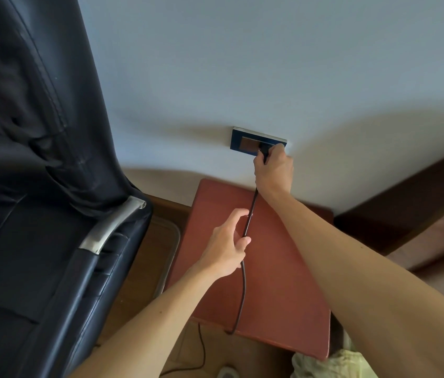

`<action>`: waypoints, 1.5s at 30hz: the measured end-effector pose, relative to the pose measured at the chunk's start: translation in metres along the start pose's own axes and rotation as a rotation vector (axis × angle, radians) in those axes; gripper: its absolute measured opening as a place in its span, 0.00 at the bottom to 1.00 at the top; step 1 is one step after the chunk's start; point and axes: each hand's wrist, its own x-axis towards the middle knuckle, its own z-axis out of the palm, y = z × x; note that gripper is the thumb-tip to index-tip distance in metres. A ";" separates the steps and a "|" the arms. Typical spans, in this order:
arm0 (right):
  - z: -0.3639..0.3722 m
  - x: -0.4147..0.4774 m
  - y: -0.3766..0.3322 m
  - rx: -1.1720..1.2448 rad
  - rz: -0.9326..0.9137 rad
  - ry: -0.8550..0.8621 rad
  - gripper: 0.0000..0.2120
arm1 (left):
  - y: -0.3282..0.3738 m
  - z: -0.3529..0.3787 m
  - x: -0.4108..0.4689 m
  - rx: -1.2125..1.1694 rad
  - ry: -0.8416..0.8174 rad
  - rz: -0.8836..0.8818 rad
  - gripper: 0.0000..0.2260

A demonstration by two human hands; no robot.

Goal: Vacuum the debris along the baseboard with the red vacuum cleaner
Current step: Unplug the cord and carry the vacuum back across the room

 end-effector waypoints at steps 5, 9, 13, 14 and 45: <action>0.005 -0.046 0.018 -0.060 -0.035 -0.082 0.11 | -0.018 0.003 -0.035 0.005 -0.125 -0.061 0.24; 0.011 -0.066 0.026 0.004 -0.021 -0.078 0.09 | -0.030 -0.002 -0.058 -0.029 -0.094 -0.088 0.25; 0.011 -0.077 0.011 0.060 -0.062 -0.053 0.09 | -0.023 -0.006 -0.073 -0.089 -0.081 -0.065 0.25; 0.009 -0.080 0.007 0.076 -0.065 -0.051 0.09 | -0.021 -0.008 -0.078 -0.101 -0.077 -0.058 0.25; -0.076 -0.383 -0.415 0.266 -0.567 -0.271 0.05 | 0.048 -0.274 -0.434 -0.261 0.375 0.162 0.26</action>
